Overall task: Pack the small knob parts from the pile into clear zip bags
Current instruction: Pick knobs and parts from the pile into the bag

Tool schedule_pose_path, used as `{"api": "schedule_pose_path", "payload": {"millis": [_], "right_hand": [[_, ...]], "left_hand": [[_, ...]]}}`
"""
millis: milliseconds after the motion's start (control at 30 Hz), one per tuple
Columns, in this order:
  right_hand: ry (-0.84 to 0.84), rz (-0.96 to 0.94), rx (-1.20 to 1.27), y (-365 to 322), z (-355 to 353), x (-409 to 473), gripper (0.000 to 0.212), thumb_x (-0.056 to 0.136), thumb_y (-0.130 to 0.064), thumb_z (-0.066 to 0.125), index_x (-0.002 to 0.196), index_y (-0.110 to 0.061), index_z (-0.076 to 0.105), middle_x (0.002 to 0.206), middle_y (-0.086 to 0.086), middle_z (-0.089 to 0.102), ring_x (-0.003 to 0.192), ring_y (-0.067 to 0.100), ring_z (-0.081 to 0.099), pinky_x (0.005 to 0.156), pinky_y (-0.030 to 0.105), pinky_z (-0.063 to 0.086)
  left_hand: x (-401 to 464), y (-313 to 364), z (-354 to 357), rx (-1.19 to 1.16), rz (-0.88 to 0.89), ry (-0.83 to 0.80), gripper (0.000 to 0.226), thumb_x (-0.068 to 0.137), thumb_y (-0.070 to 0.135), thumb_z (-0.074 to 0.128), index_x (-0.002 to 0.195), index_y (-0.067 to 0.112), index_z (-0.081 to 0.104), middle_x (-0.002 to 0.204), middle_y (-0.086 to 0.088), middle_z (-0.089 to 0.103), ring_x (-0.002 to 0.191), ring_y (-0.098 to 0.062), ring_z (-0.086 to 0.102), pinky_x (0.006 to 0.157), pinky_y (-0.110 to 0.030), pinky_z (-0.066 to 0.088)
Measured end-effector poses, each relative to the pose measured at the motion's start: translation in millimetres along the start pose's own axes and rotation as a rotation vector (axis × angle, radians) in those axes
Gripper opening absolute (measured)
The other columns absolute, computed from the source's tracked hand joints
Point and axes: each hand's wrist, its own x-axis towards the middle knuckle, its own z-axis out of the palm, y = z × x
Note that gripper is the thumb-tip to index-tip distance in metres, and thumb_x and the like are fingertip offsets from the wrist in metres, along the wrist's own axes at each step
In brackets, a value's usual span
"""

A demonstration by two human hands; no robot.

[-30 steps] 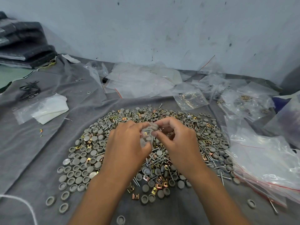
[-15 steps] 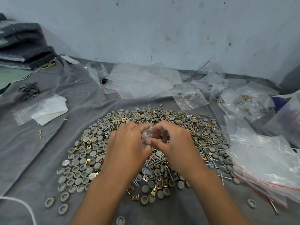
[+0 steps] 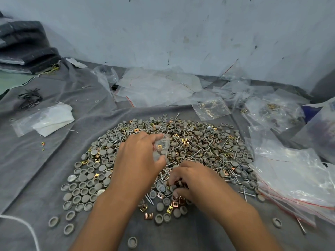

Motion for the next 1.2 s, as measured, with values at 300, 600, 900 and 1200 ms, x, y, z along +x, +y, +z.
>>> {"api": "schedule_pose_path", "payload": {"millis": [300,600,900,1200], "right_hand": [[0.042,0.029,0.226,10.5,-2.7,6.9,0.015,0.094,-0.025,0.072,0.092,-0.033,0.059,0.099,-0.018,0.054,0.085,-0.01,0.054,0.078,0.023,0.05],[0.096,-0.048,0.301,-4.6,5.4,6.0,0.016,0.097,-0.032,0.067,0.101,-0.04,0.053,0.097,-0.02,0.062,0.092,-0.005,0.058,0.079,0.021,0.05],[0.136,0.168,0.619,9.3,-5.1,10.4,0.003,0.099,-0.032,0.064,0.1,-0.034,0.063,0.091,-0.013,0.067,0.071,-0.012,0.063,0.059,0.007,0.044],[0.031,0.055,0.465,3.3,-0.7,11.8,0.014,0.101,-0.034,0.06,0.107,-0.046,0.063,0.099,-0.022,0.063,0.086,-0.007,0.062,0.07,0.013,0.049]], "left_hand": [[1.1,-3.5,0.5,-0.02,0.001,0.015,0.055,0.083,0.032,0.075,0.135,0.034,0.059,0.085,0.021,0.044,0.09,-0.007,0.045,0.088,-0.031,0.04],[2.4,-5.2,0.8,-0.022,-0.003,0.02,0.054,0.082,0.034,0.075,0.134,0.035,0.059,0.088,0.019,0.048,0.093,-0.008,0.047,0.092,-0.036,0.044],[2.1,-6.6,1.3,-0.019,-0.007,0.019,0.056,0.082,0.04,0.074,0.135,0.037,0.057,0.088,0.023,0.044,0.094,-0.006,0.047,0.092,-0.034,0.044],[2.8,-7.4,1.4,-0.019,-0.008,0.017,0.056,0.081,0.037,0.075,0.135,0.036,0.058,0.09,0.02,0.048,0.092,-0.006,0.048,0.093,-0.036,0.046]]}}
